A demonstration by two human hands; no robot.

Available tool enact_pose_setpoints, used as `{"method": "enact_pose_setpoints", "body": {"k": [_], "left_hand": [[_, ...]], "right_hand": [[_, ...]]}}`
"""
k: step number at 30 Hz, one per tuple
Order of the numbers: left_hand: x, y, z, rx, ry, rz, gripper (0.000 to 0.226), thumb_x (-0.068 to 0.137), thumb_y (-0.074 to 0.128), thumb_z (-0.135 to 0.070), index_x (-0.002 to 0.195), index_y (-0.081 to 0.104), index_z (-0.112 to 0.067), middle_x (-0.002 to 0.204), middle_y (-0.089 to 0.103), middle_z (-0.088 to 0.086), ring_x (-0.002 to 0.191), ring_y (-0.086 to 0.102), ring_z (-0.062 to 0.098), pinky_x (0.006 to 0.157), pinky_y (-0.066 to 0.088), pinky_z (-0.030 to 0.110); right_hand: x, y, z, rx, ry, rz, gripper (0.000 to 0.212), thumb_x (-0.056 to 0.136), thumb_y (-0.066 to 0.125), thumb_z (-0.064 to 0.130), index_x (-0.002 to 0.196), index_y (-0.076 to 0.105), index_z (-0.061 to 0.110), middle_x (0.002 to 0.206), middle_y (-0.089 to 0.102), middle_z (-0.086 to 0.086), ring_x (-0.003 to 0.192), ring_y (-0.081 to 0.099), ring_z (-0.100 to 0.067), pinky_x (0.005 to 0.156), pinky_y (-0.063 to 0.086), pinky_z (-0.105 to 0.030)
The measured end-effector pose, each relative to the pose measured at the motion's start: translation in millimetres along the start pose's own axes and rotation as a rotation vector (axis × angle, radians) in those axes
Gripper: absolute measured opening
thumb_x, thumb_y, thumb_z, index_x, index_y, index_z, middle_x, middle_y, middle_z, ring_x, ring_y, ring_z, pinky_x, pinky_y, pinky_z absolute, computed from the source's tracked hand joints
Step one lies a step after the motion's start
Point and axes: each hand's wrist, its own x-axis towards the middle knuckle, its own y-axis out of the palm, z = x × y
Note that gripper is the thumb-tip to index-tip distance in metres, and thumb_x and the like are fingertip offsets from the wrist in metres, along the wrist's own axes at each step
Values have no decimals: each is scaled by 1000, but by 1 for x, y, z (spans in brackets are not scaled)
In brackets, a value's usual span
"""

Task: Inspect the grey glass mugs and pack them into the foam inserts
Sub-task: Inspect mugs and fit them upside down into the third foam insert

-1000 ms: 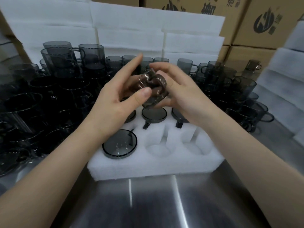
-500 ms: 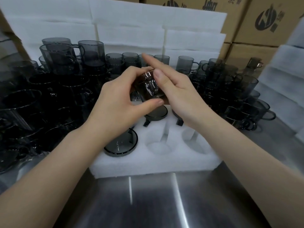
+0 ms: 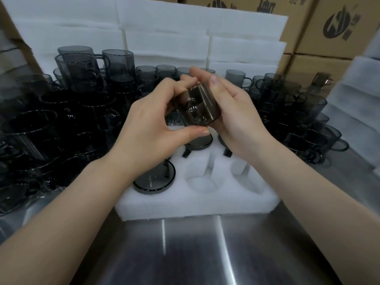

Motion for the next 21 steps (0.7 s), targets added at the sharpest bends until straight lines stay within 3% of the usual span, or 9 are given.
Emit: {"method": "enact_pose_setpoints", "body": {"k": [3,5,9,14,17,21], "left_hand": [[1,2,1,-84,3,-3,50,70,80,-28,104,43,-30,137,53,-9,136,43,4,110,39,32],[1,2,1,-114,-2,-4,61,73,79,-17,115,39,-34,134,55,-2,131,49,7,106,44,33],[-1,-1,5,-38,-2,6,63,79,71,-27,134,40,-28,132,54,-9,127,51,10,106,44,33],[0,1,5,219,27,-2,72,77,73,-14,143,43,-15,141,50,-5,131,44,4,110,30,14],[0,0,4,221,6,7,68,77,75,-8,139,48,-16,132,56,-10,123,51,3,104,37,14],[-2,-2,5,187,-23,-20,69,73,78,-6,135,51,-17,116,59,-15,109,57,3,95,42,13]], "right_hand": [[3,1,0,158,73,87,42,106,33,28,133,52,3,130,60,-15,118,58,-27,102,47,-44],[4,1,-1,234,142,170,48,105,31,36,134,50,3,129,58,-18,115,58,-29,96,51,-40],[1,-4,-2,168,204,285,50,102,37,36,136,48,1,128,57,-26,108,62,-37,91,53,-47],[-2,-4,0,133,118,201,36,103,38,20,129,52,0,113,62,-19,101,63,-33,82,55,-48],[-3,-3,0,73,104,172,30,102,41,21,123,59,8,109,66,-14,101,65,-32,85,53,-50],[-4,-1,3,97,109,152,37,100,44,20,134,52,9,117,64,-16,105,65,-34,80,57,-48]]}}
